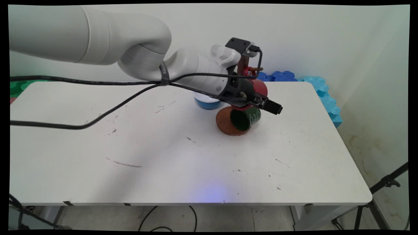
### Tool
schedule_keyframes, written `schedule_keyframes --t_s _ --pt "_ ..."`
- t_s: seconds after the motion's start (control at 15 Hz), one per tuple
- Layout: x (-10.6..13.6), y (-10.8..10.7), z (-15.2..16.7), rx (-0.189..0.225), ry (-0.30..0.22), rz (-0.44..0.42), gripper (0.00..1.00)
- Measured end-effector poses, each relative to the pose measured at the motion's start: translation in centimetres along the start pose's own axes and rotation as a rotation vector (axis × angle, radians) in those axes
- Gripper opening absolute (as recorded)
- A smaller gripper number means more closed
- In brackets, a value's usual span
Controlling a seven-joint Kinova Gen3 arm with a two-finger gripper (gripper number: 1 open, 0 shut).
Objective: Pick up the red mug from the rack, then place the picked object on the table
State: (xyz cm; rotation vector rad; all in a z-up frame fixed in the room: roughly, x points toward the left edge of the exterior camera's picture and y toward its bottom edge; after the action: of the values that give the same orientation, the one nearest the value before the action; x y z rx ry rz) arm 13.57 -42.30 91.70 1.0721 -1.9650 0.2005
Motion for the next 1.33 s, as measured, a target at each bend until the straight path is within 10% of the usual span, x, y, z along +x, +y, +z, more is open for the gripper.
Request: schedule_keyframes --t_s 0.07,0.13,1.33 --pt "-0.2 -0.2 -0.1 0.000 0.006 0.005 1.00" --pt "-0.3 -0.4 -0.1 0.000 0.011 0.011 0.00" --pt "-0.6 -1.2 -2.8 -0.023 0.062 0.057 0.00"
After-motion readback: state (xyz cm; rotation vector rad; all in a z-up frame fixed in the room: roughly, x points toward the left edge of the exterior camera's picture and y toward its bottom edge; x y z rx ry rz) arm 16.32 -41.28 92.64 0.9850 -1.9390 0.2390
